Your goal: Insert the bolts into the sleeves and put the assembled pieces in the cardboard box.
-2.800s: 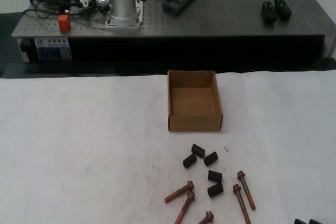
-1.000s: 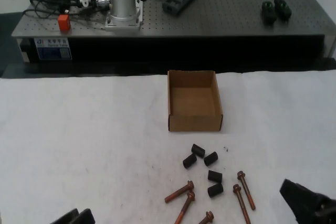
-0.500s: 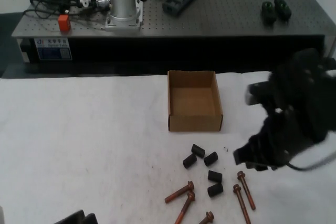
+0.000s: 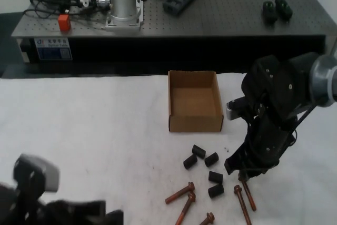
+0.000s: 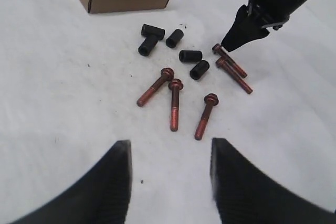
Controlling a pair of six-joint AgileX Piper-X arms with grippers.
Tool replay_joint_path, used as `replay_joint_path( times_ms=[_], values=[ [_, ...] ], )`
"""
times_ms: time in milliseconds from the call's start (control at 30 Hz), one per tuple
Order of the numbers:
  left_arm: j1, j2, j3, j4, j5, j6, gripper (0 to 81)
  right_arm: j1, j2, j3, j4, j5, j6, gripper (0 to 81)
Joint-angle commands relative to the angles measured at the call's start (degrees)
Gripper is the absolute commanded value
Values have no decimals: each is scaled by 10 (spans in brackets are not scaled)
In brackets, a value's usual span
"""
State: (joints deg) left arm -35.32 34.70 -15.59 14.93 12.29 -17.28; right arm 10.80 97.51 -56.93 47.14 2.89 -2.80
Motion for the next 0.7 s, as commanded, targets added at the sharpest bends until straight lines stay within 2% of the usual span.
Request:
replay_joint_path(
  times_ms=[0, 200, 433, 567, 667],
  values=[
    [1, 35, -31, -17, 11, 32, 348, 2, 0, -6, 2, -5, -7, 281],
    [1, 175, -121, -31, 21, 32, 348, 2, 20, -6, 3, -5, -7, 281],
    [1, 267, -191, -31, 20, 62, 348, 3, 31, 9, -8, -6, -9, 270],
    [1, 306, -220, -30, 20, 63, 348, 3, 32, 31, -39, -14, -11, 155],
    [1, 340, -243, -17, 20, 65, 348, 3, 32, 47, -58, -14, -25, 6]
  ],
)
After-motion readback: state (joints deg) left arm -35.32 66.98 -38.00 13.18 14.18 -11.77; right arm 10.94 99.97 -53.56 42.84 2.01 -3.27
